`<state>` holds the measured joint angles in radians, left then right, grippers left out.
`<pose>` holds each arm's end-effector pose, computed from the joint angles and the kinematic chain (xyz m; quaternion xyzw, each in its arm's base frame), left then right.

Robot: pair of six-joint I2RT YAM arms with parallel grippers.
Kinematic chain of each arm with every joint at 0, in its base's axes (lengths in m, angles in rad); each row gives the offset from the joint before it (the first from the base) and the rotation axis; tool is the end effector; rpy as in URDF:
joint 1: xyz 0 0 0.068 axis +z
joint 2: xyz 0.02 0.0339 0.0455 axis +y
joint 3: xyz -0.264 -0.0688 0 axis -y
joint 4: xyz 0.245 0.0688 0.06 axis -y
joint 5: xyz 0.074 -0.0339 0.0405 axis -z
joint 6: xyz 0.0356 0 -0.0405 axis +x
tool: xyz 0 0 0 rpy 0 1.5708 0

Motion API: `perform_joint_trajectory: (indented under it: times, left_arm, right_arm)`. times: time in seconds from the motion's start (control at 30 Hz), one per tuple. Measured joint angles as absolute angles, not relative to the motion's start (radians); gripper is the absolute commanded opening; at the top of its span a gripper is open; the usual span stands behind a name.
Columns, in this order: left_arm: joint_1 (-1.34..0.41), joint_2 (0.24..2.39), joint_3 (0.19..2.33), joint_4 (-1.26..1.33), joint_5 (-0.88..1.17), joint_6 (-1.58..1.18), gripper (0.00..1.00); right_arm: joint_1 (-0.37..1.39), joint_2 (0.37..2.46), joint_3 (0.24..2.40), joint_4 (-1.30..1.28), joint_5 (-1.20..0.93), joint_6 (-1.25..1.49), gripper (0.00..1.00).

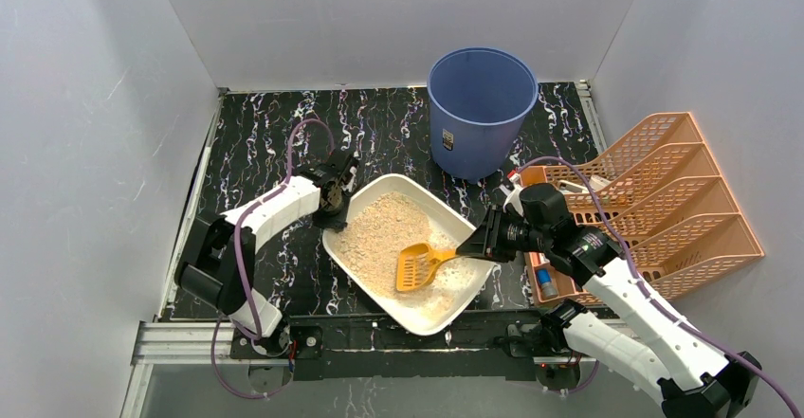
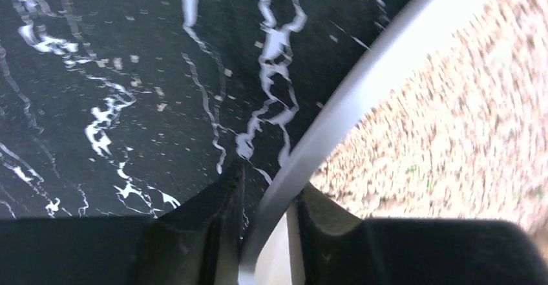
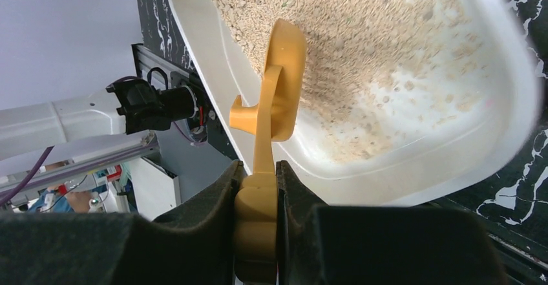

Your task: Clean the litter box

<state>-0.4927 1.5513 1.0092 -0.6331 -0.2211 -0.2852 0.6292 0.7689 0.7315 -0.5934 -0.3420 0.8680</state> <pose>0.2659 -0.1339 0.2021 0.0794 0.9715 0.0260 0.2217 0.1257 0.1063 0.2844 0.0281 0.8815 0.4149 0.2237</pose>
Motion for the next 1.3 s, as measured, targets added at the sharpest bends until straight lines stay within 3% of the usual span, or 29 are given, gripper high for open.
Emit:
perform_joint_trajectory:
  times: [0.07,0.2,0.83,1.3]
  left_arm:
    - [-0.493,1.547,1.016,-0.649,-0.178,-0.252,0.00]
    - [-0.513,1.526,1.021,-0.632,-0.083,-0.249,0.00]
    - [-0.503,1.304,0.906,-0.702,-0.139,-0.418,0.00]
    - [-0.499,1.203,0.941,-0.795,-0.142,-0.466,0.00]
  right_arm:
    - [0.632,0.767,0.731,-0.597,-0.337,0.868,0.01]
    - [0.639,0.767,0.731,-0.592,-0.307,0.865,0.01]
    - [0.669,0.821,0.754,-0.606,-0.239,0.779,0.01]
    - [0.747,0.862,0.606,-0.314,-0.248,0.914,0.01]
